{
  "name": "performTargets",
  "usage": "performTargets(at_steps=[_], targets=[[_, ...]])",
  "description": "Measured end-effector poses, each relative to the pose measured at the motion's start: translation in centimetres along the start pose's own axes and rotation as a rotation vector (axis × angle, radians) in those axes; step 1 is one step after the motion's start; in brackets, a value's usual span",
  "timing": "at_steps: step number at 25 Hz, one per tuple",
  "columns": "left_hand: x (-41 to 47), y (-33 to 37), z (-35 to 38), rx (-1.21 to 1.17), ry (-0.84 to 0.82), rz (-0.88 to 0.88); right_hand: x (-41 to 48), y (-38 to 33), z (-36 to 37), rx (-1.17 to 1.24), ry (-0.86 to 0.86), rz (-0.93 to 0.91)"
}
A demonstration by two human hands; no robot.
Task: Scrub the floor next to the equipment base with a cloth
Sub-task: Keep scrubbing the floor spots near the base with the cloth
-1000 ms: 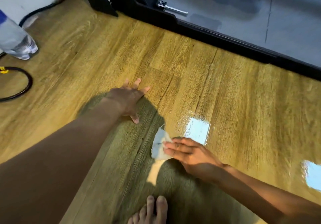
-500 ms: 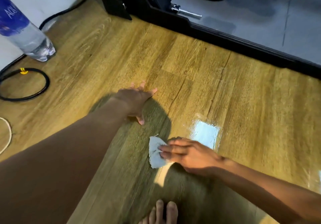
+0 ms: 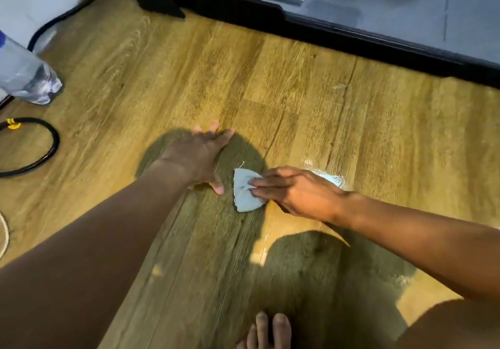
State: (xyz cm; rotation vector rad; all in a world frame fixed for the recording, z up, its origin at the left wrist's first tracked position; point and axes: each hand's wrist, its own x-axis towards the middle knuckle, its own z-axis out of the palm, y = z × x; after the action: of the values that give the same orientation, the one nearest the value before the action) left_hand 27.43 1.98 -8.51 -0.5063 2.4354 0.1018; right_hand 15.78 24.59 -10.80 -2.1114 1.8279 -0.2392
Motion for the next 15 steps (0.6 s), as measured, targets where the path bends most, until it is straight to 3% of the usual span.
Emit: performTargets(at_steps=[6, 8, 12, 13, 15], targets=[[0.1, 0.5, -0.4, 0.010, -0.035, 0.003, 4.4, 10.1, -3.4, 0.043, 0.303, 0.588], [0.1, 0.7, -0.5, -0.018, -0.036, 0.004, 4.4, 8.4, -2.4, 0.026, 0.297, 0.561], [-0.3, 1.0, -0.6, -0.012, -0.026, -0.016, 2.1, 6.4, -2.1, -0.032, 0.139, 0.203], [-0.4, 1.2, -0.7, -0.019, -0.029, -0.015, 2.2, 7.6, -2.8, -0.038, 0.126, 0.178], [-0.4, 1.4, -0.8, -0.011, -0.038, -0.019, 3.2, 11.0, -4.2, -0.022, 0.193, 0.320]])
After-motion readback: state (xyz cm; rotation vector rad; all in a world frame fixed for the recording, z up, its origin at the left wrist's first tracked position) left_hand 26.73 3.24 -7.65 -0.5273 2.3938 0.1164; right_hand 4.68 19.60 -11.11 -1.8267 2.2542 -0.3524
